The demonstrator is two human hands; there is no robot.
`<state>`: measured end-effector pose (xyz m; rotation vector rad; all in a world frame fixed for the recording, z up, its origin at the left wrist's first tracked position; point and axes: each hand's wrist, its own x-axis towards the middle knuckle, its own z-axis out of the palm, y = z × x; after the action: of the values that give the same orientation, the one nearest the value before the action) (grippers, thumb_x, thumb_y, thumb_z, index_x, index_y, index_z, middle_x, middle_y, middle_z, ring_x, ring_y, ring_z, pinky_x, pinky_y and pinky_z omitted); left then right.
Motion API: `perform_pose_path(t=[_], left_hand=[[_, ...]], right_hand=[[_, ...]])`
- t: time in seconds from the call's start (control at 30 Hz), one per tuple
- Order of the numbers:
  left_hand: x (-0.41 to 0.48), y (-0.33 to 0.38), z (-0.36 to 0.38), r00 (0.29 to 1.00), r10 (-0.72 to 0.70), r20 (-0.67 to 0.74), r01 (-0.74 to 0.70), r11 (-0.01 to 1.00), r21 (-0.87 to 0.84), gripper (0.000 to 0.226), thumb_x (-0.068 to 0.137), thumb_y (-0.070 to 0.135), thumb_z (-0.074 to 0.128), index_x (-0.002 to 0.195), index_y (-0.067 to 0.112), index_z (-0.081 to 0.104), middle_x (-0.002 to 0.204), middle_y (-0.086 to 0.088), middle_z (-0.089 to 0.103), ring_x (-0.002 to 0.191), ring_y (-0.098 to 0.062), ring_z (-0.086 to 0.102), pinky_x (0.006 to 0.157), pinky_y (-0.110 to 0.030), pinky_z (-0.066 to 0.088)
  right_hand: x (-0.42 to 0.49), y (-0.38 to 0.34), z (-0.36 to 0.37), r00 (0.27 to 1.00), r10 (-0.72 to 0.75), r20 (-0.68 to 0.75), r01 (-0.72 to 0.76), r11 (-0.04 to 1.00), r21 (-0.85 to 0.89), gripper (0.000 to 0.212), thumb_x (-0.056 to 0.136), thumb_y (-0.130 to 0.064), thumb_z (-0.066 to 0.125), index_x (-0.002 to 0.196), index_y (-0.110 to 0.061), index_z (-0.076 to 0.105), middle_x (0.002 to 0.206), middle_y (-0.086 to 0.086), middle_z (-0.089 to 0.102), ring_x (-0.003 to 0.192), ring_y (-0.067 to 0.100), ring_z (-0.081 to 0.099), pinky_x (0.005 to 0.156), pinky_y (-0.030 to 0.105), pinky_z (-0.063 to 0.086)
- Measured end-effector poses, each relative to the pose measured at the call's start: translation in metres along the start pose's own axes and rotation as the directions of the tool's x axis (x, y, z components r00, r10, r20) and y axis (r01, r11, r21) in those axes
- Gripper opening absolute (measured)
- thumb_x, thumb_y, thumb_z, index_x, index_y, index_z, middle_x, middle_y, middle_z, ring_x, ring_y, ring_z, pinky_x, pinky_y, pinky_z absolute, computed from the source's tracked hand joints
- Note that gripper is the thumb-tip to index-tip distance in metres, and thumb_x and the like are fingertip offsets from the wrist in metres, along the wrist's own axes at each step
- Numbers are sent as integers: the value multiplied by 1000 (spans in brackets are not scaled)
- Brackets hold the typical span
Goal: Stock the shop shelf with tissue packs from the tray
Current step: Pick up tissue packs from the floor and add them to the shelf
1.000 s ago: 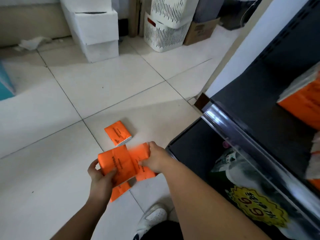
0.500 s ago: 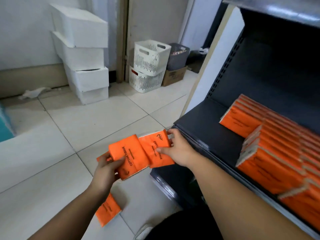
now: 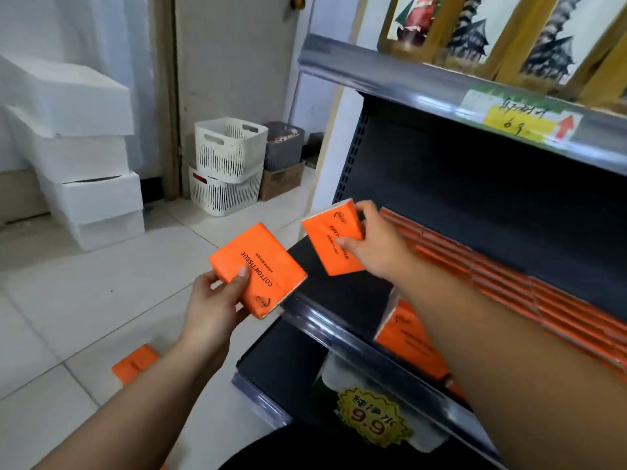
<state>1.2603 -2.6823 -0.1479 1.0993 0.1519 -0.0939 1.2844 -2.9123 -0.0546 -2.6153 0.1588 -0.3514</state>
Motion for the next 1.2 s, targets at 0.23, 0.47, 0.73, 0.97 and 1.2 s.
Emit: perform_pose_path(t=[0.23,0.47,0.73,0.97,1.2], left_hand=[[16,-19,46,997,-63,49,63,998,3,51,88,20,68,128,1,44,118,-18,65,101,-30,68,70,-38,59],[15,-24,72,993,-88,76,89,996,-14,53,88,9,66,130,4,34,117,-17,64,96,-28,69,56,-32,59],[14,-41,79,986,-106,132,106,994,10,56,86,8,68,132,0,36,120,-18,63,101,-31,68,60,-35,58],[12,-41,90,982,-94,166,94,996,2,53,88,3,64,131,3,33,113,-10,65,98,-26,68,76,-49,59],[4,-43,111,972,-114,206,134,987,-86,44,93,0,56,126,11,28,112,-5,60,102,-25,64,80,-50,55]], right_hand=[[28,56,-20,991,123,58,-78,863,-499,53,86,-32,68,132,-28,43,140,3,47,129,29,46,102,42,38],[32,62,-2,969,245,-35,-209,735,-645,58,91,-30,60,142,-26,33,148,4,37,139,30,29,111,55,18],[26,68,-5,941,339,-21,-262,686,-678,75,87,-47,63,147,-22,25,151,10,29,142,33,18,110,52,16],[24,49,-30,980,108,-169,-118,992,-46,28,92,-45,54,102,-22,66,111,-2,61,113,21,53,93,36,40],[7,25,-24,923,54,380,-111,985,129,59,84,-30,73,136,-21,46,115,-2,58,105,16,60,92,29,49]])
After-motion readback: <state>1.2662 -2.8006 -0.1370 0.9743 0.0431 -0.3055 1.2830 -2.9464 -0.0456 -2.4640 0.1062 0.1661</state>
